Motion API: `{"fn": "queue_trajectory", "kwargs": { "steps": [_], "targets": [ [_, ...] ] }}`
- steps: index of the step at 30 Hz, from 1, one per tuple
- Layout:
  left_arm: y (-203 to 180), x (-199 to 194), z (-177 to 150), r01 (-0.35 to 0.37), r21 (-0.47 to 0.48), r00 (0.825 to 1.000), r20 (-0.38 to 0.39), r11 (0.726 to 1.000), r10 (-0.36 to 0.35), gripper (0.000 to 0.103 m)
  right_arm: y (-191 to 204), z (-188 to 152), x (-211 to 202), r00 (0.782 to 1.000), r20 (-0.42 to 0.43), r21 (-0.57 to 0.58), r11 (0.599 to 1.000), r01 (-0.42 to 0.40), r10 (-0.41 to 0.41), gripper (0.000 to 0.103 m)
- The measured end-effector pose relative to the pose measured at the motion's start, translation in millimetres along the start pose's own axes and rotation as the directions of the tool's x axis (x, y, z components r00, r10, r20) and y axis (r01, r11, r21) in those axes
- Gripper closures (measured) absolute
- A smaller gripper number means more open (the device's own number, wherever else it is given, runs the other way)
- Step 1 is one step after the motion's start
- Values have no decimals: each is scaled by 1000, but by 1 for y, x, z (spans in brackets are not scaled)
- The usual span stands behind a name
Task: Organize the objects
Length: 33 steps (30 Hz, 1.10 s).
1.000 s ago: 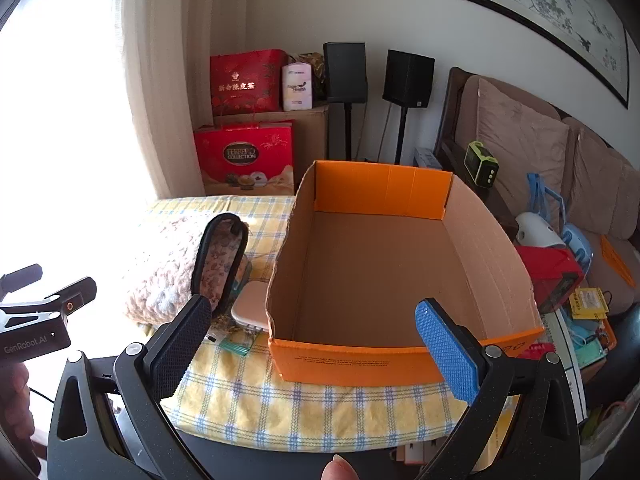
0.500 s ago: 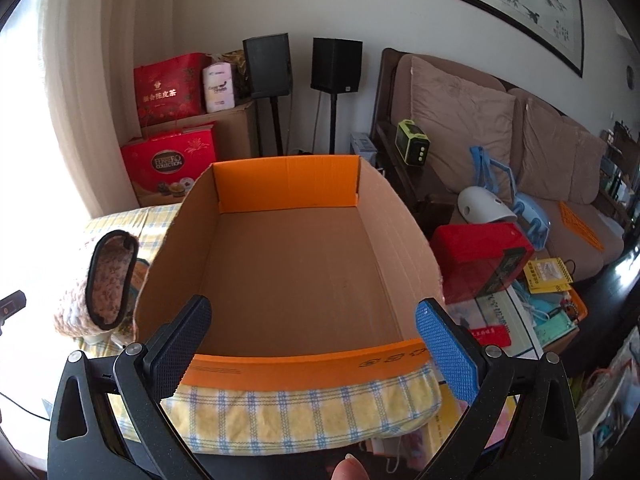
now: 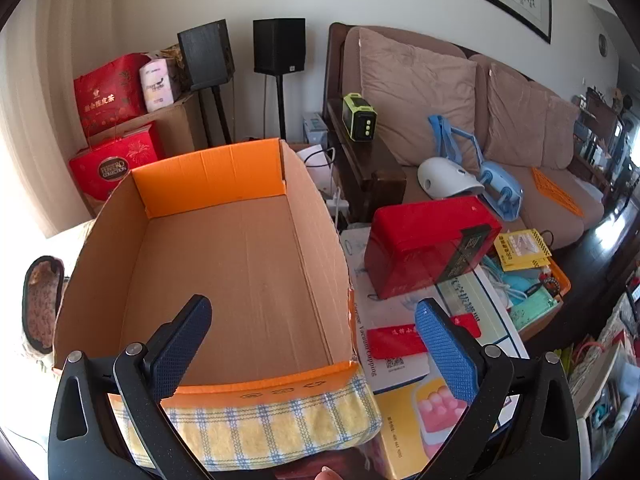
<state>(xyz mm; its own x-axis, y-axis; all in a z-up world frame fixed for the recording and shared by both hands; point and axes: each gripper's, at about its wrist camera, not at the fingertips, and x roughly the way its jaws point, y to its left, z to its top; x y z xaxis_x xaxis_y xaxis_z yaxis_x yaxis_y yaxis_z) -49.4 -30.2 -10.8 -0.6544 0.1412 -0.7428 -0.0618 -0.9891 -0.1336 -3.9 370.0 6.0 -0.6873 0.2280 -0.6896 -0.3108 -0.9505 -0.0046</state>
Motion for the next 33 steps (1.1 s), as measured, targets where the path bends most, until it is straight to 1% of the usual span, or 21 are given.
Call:
{"fn": "queue_trajectory", "kwargs": {
  "steps": [4,6,8,10,13,15,16,17,18,19,20,22,24,28,29,31,33],
  "targets": [
    [-29,3,6,65,44,998,-10,997,-64,10,-7,0,14,998,-48,16,999,-36,37,12],
    [-43,8,9,88,61,996,-25,994,-87,11,-9,0,20,997,-68,14,999,-36,37,22],
    [-58,12,11,111,82,993,-42,990,-107,20,-9,1,25,996,-85,5,1000,-31,32,25],
    [-74,17,13,135,98,989,-66,986,-129,25,-11,1,31,994,-102,3,999,-32,32,28],
    [-96,25,16,189,113,979,-103,976,-178,28,-15,1,38,992,-120,7,1000,-29,30,31],
    [-111,32,16,201,128,974,-128,971,-184,35,-17,1,44,991,-130,11,999,-33,34,39],
    [-117,36,15,200,135,973,-142,970,-181,40,-18,2,47,990,-137,15,999,-37,39,41],
    [-124,41,15,201,145,972,-155,969,-178,44,-19,1,49,989,-144,19,999,-43,45,46],
    [-130,47,14,205,150,969,-169,967,-179,45,-20,1,52,987,-151,24,999,-49,52,48],
    [-135,52,13,212,154,965,-189,965,-181,51,-20,1,54,985,-160,26,998,-53,56,48],
    [-138,58,12,216,153,961,-210,964,-182,59,-21,1,57,984,-168,27,998,-57,61,49],
    [-144,65,10,227,147,953,-237,963,-188,62,-21,0,61,981,-182,27,998,-59,63,50],
    [-147,70,7,237,148,948,-251,960,-195,64,-21,-1,65,979,-191,28,997,-67,71,57],
    [-153,71,5,271,157,937,-270,950,-223,81,-18,-3,70,971,-212,33,994,-103,108,66],
    [-155,70,4,273,165,937,-270,948,-223,84,-16,-4,70,972,-212,25,995,-99,102,66],
    [-156,69,3,265,179,941,-264,947,-214,84,-11,-4,69,975,-205,4,996,-87,86,66],
    [-155,67,0,262,184,943,-258,947,-210,84,-8,-5,67,975,-203,-4,996,-89,86,66]
  ]
}}
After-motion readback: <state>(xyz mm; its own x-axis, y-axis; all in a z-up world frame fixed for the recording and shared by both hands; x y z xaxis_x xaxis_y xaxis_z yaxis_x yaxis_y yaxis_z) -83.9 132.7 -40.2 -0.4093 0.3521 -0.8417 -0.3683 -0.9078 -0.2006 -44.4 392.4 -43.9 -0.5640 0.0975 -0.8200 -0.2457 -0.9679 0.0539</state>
